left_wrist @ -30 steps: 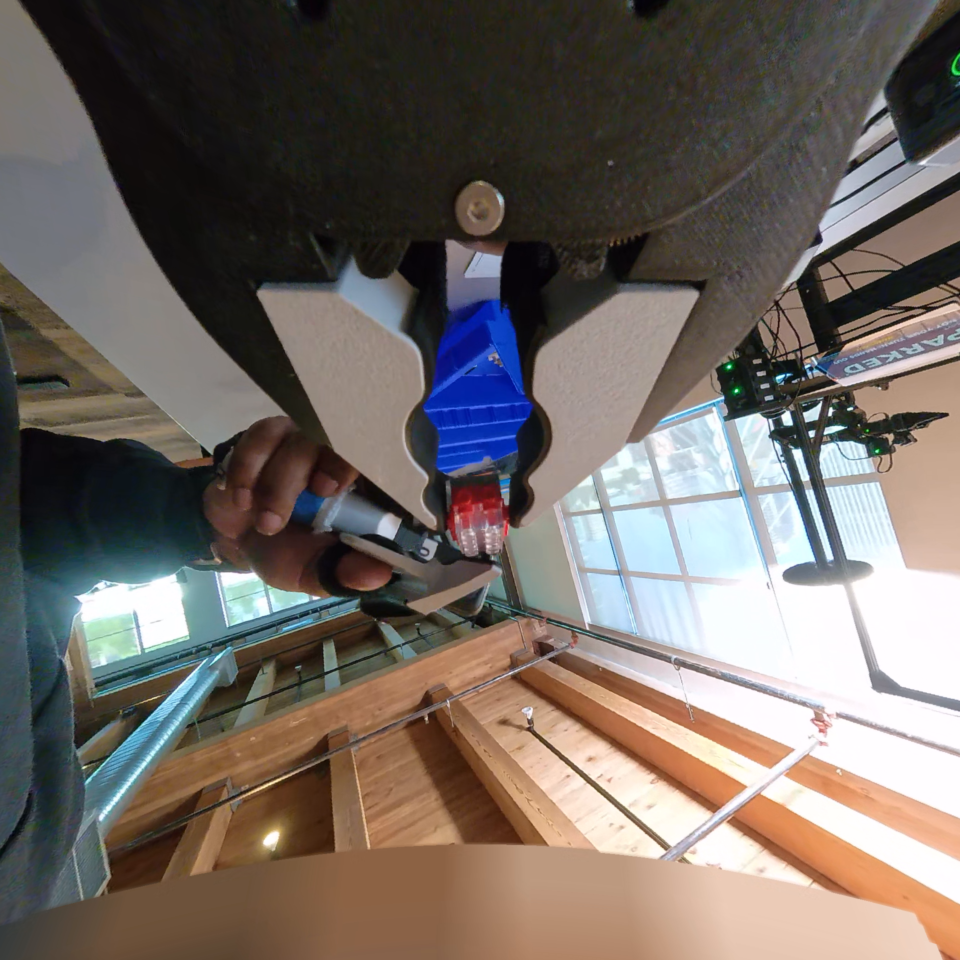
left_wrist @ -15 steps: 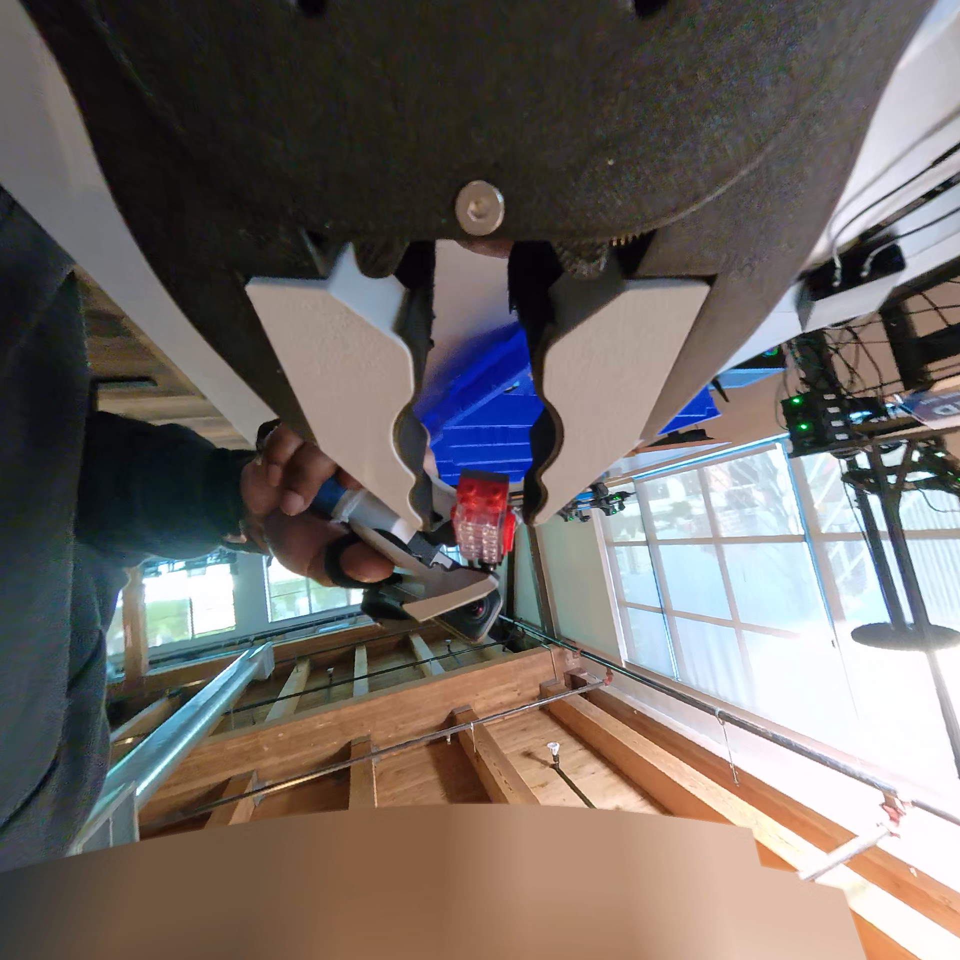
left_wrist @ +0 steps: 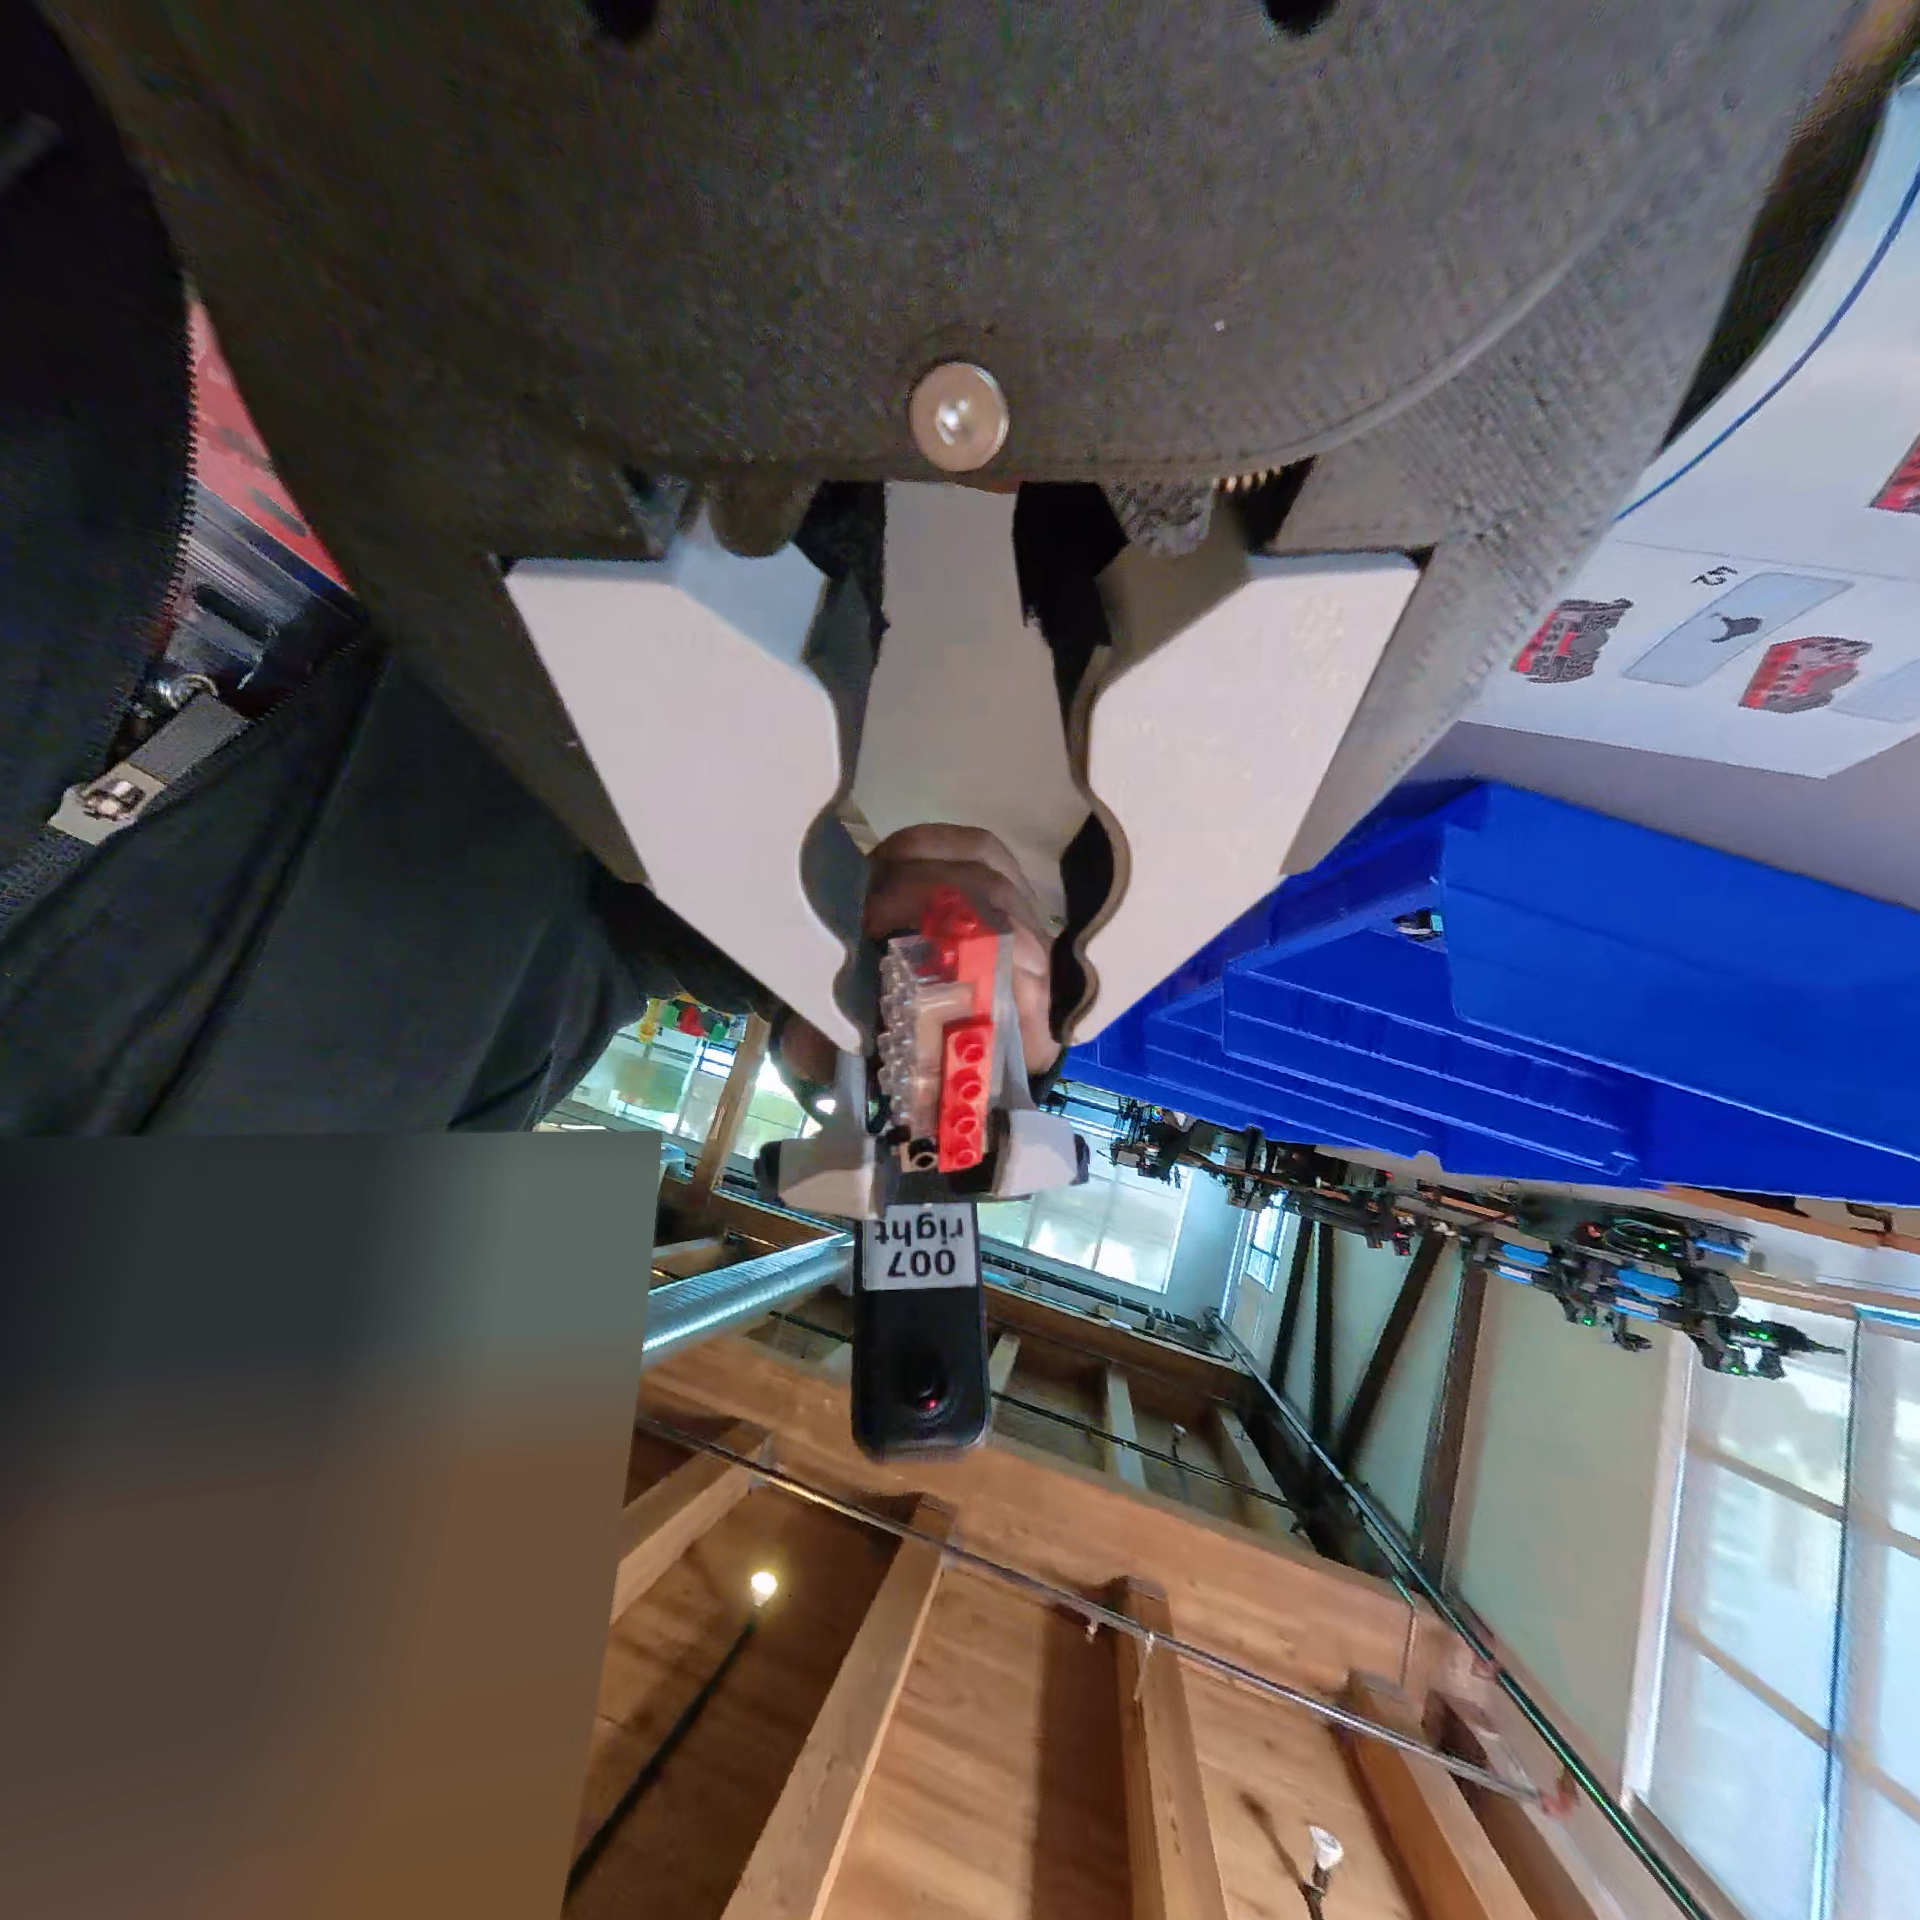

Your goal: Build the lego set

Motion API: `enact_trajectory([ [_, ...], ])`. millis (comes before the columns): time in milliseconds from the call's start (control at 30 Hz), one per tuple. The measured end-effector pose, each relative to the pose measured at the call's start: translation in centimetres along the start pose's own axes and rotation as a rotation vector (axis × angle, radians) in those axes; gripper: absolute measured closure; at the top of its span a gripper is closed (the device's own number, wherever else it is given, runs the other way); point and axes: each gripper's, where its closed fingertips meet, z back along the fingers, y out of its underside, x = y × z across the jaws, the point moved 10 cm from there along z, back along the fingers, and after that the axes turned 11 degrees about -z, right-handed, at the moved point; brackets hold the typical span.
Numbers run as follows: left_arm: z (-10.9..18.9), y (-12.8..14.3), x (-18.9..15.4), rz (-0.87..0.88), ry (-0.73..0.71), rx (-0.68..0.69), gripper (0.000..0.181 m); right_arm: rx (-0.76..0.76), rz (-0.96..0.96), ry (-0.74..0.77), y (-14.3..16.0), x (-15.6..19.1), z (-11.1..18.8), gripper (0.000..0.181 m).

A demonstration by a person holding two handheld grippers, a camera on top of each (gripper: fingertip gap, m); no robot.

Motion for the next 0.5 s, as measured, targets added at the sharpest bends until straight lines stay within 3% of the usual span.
enact_trajectory([
  [67,0.01,0.10,-0.17,-0.030,0.002,0.001,0.157,0.011,0.039,0.010,0.02,0.08,0.02,0.162],
  [500,-0.04,0.15,-0.89,-0.219,-0.033,0.022,0.159,0.048,0.137,-0.001,0.36,0.57,0.35,0.161],
])
